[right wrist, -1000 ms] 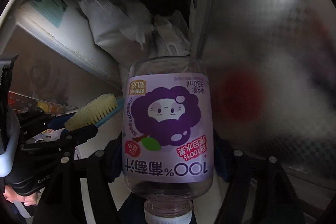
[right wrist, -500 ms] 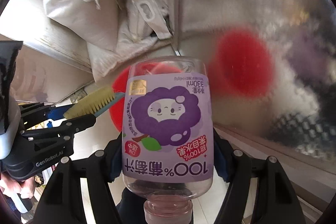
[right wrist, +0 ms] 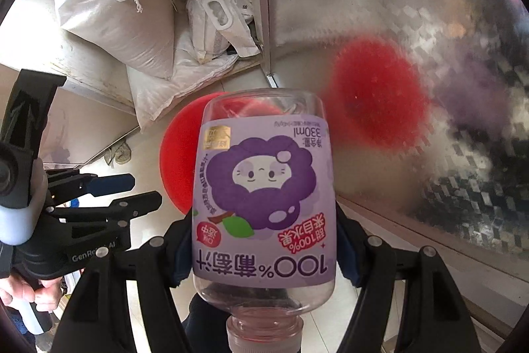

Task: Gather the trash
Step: 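Open the right tool to drop the juice bottle into the bin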

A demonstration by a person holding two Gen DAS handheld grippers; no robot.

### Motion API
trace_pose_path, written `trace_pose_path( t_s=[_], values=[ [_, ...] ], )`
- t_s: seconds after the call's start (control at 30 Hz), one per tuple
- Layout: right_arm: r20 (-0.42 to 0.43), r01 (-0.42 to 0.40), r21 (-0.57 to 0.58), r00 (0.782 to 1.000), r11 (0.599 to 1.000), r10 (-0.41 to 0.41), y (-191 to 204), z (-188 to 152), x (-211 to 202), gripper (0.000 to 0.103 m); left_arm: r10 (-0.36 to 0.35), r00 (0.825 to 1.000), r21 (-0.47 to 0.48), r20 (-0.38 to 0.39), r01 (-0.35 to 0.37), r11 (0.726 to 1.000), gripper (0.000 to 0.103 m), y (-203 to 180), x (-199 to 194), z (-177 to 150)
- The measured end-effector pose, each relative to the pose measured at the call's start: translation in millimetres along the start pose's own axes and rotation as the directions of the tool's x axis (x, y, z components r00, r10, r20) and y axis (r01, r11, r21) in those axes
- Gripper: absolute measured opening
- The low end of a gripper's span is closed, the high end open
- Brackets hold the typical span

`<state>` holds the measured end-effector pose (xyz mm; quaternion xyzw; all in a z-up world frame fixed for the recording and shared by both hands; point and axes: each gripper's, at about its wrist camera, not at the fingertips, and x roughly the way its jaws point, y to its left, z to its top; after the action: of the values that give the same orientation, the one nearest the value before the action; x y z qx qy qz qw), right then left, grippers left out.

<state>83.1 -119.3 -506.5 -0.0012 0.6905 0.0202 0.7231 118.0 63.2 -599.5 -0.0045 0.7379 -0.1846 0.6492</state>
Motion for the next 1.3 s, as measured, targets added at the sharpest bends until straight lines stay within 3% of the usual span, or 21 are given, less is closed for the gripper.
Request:
trace_pose_path(
  t_s=[0.13,0.27,0.5,0.97,1.0,1.03,1.07,1.3],
  values=[
    [0.0,-0.012,-0.026,1.0,1.0,0.012,6,-1,-5,0.067,0.008,1.0,-0.014,0.024,-0.008,1.0,0.039,7,-11,-6],
    [-0.006,-0.03,-0.058,1.0,0.998,0.03,15,1,-2,0.067,0.004,0.998,-0.032,0.064,-0.002,0.999,0.057,18,-20,-14],
    [-0.019,-0.052,-0.124,0.999,0.991,0.05,33,8,11,0.067,0.021,0.996,-0.087,0.085,-0.014,0.996,0.071,42,-22,-20],
    [-0.099,-0.12,-0.231,0.99,0.965,0.099,64,13,29,0.068,0.094,0.99,-0.141,0.106,-0.079,0.987,0.078,70,-30,-38],
    [-0.092,-0.112,-0.239,0.992,0.965,0.092,64,12,28,0.072,0.098,0.989,-0.138,0.108,-0.083,0.987,0.078,71,-31,-40],
    [-0.079,-0.108,-0.243,0.993,0.964,0.091,66,11,25,0.086,0.102,0.989,-0.136,0.111,-0.086,0.987,0.078,70,-33,-42],
    [-0.062,-0.105,-0.244,0.994,0.964,0.092,67,9,22,0.091,0.102,0.988,-0.133,0.114,-0.087,0.987,0.078,70,-35,-44],
    [-0.042,-0.087,-0.241,0.996,0.967,0.079,67,3,-2,0.093,0.129,0.981,-0.119,0.147,-0.112,0.986,0.082,58,-61,-55]
  ],
)
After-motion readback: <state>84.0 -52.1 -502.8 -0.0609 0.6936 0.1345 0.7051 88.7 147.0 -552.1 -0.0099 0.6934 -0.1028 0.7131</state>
